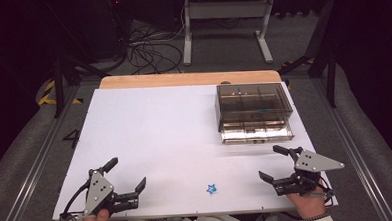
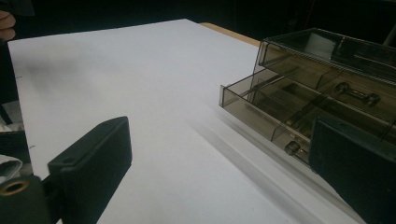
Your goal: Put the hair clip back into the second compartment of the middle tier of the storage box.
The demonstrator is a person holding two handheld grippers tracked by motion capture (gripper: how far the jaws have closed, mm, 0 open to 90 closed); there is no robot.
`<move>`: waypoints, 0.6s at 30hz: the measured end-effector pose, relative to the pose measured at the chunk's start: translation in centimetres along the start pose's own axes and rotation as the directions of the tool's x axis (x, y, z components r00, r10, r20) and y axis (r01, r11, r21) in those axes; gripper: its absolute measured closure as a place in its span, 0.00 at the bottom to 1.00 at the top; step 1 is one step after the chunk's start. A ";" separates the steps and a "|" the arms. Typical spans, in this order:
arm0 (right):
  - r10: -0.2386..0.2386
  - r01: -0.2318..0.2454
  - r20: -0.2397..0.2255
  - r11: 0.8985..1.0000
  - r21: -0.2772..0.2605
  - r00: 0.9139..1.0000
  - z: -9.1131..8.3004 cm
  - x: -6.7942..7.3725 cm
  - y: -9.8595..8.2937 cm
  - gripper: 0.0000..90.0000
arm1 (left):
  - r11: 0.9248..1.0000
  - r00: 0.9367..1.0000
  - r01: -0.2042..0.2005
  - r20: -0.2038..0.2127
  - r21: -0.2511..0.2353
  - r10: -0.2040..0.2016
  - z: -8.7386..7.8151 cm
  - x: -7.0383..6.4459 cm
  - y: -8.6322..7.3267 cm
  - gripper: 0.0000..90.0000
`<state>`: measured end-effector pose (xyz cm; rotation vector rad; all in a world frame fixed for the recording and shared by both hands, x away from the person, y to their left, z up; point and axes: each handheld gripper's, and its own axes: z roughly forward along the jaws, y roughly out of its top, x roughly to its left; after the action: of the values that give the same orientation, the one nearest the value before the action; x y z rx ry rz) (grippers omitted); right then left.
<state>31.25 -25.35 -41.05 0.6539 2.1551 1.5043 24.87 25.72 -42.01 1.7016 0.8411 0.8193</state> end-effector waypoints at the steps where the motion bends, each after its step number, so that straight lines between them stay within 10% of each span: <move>1: 0.000 0.000 0.000 1.000 0.000 1.000 0.0 0.0 0.0 0.08 | 1.000 1.000 0.000 0.000 0.000 0.000 0.0 0.0 0.0 0.01; 18: -0.006 0.009 -0.068 0.999 0.042 0.998 1.6 0.2 1.7 0.07 | 1.000 1.000 -0.002 0.004 0.012 0.002 0.1 0.0 0.0 0.01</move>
<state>32.23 -23.49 -39.98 0.6170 2.2434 1.5010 24.93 25.73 -42.05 1.7144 0.8435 0.8134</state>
